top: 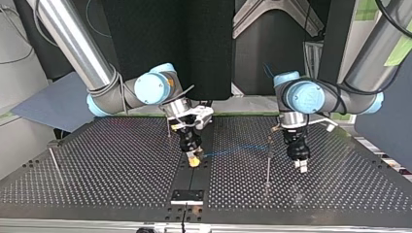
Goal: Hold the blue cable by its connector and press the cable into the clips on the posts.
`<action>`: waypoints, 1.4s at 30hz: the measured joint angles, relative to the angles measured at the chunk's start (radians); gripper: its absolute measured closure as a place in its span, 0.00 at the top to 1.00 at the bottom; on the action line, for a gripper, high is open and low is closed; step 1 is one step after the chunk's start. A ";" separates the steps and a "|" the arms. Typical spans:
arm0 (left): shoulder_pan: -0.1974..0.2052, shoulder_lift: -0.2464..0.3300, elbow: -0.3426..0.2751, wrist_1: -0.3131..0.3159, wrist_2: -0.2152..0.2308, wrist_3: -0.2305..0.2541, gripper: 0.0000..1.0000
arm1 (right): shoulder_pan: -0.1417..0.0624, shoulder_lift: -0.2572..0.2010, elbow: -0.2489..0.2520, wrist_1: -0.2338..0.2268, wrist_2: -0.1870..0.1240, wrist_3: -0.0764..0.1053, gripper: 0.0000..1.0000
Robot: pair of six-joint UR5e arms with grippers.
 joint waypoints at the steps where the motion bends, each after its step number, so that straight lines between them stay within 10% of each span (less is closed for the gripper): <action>1: -0.001 0.000 0.000 -0.002 0.000 0.001 0.85 | 0.000 0.000 0.000 0.002 0.000 -0.001 0.00; 6: -0.002 0.001 0.000 -0.018 0.001 0.002 1.00 | 0.000 0.000 0.000 0.015 0.000 -0.009 0.00; 22: -0.024 0.002 -0.007 -0.151 -0.089 -0.081 1.00 | -0.001 0.002 0.000 0.031 0.000 -0.015 0.00; 42: -0.050 0.146 -0.187 -0.199 0.012 -0.136 1.00 | -0.007 0.004 0.000 0.042 0.015 -0.041 0.00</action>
